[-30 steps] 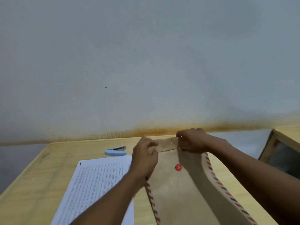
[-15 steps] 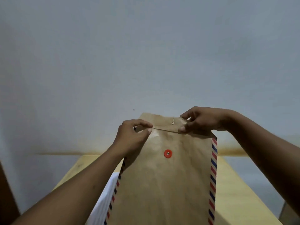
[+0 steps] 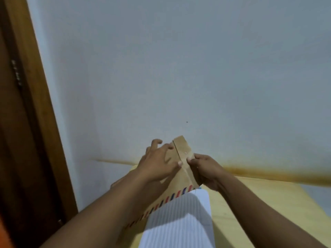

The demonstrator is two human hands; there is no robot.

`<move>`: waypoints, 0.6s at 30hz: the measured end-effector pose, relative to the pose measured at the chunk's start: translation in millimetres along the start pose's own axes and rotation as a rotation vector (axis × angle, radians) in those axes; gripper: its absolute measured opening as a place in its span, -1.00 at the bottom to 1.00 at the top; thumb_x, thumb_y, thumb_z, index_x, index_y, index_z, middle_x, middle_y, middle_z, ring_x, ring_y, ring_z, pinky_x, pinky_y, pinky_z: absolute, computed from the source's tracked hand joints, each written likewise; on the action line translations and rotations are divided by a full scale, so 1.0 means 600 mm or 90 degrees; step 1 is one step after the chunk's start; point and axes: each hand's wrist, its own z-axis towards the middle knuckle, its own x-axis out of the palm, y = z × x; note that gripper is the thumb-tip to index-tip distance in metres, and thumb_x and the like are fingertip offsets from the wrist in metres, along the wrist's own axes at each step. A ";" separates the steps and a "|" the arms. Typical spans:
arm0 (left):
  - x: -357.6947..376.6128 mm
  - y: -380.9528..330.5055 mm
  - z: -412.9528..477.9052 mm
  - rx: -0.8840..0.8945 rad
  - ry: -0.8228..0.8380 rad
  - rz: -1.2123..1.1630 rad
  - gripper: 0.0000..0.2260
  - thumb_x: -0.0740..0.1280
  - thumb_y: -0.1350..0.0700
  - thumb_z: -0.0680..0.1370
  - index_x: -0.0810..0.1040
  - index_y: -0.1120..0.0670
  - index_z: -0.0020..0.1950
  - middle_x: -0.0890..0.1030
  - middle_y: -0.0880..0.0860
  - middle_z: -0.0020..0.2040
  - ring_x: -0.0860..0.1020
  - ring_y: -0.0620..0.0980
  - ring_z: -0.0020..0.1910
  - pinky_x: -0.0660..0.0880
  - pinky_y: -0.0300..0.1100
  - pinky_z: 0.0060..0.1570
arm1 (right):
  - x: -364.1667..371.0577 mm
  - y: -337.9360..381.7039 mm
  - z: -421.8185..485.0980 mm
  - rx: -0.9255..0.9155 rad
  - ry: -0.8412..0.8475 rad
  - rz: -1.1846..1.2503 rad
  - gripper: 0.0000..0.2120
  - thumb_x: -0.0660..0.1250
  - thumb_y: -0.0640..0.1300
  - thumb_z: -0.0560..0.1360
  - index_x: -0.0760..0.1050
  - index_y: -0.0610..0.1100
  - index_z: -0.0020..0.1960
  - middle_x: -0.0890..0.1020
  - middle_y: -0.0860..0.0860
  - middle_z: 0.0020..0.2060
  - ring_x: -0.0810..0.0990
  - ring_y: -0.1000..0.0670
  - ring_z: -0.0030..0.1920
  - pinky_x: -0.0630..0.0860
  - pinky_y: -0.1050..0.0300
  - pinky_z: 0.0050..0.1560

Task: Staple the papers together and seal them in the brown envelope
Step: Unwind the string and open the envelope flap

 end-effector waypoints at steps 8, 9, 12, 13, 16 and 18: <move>0.087 0.111 -0.087 -0.074 0.110 -0.048 -0.41 0.40 -0.24 0.49 0.38 -0.17 0.49 0.31 -0.12 0.43 0.42 -0.03 0.40 0.47 0.05 0.34 | 0.096 -0.100 0.026 0.124 -0.038 -0.001 -0.74 0.15 -0.25 0.61 0.63 -0.22 0.06 0.71 -0.25 -0.02 0.66 -0.30 0.09 0.60 -0.16 0.03; 0.093 0.119 -0.092 -0.081 0.107 -0.048 -0.41 0.39 -0.26 0.49 0.38 -0.17 0.49 0.32 -0.12 0.43 0.42 -0.04 0.40 0.47 0.04 0.34 | 0.103 -0.105 0.029 0.135 -0.041 0.000 -0.74 0.15 -0.25 0.61 0.63 -0.23 0.06 0.71 -0.26 0.00 0.65 -0.30 0.10 0.60 -0.19 0.07; 0.104 0.123 -0.098 -0.107 0.077 -0.068 -0.37 0.37 -0.35 0.46 0.37 -0.19 0.49 0.32 -0.16 0.42 0.44 -0.04 0.37 0.49 0.00 0.26 | 0.117 -0.113 0.036 0.157 -0.030 0.023 -0.74 0.14 -0.26 0.61 0.59 -0.27 0.11 0.68 -0.31 0.05 0.64 -0.34 0.14 0.57 -0.25 0.12; 0.107 0.123 -0.098 -0.112 0.069 -0.068 -0.38 0.37 -0.35 0.47 0.36 -0.20 0.48 0.33 -0.16 0.42 0.45 -0.04 0.36 0.49 0.00 0.24 | 0.121 -0.114 0.036 0.168 -0.021 0.036 -0.74 0.12 -0.27 0.63 0.57 -0.27 0.13 0.68 -0.30 0.06 0.63 -0.34 0.14 0.59 -0.24 0.10; 0.115 0.123 -0.099 -0.111 0.063 -0.042 -0.50 0.35 -0.23 0.55 0.37 -0.20 0.47 0.35 -0.13 0.42 0.44 -0.03 0.37 0.48 0.01 0.25 | 0.131 -0.114 0.032 0.187 0.008 0.047 -0.77 0.11 -0.25 0.64 0.53 -0.20 0.15 0.67 -0.23 0.09 0.65 -0.23 0.06 0.65 -0.12 -0.04; 0.115 0.124 -0.101 -0.113 0.059 -0.040 -0.59 0.31 -0.12 0.60 0.38 -0.20 0.46 0.37 -0.10 0.41 0.45 -0.01 0.36 0.48 -0.03 0.22 | 0.133 -0.115 0.030 0.189 0.022 0.035 -0.77 0.12 -0.26 0.64 0.53 -0.20 0.15 0.68 -0.21 0.03 0.65 -0.17 -0.04 0.63 -0.05 -0.14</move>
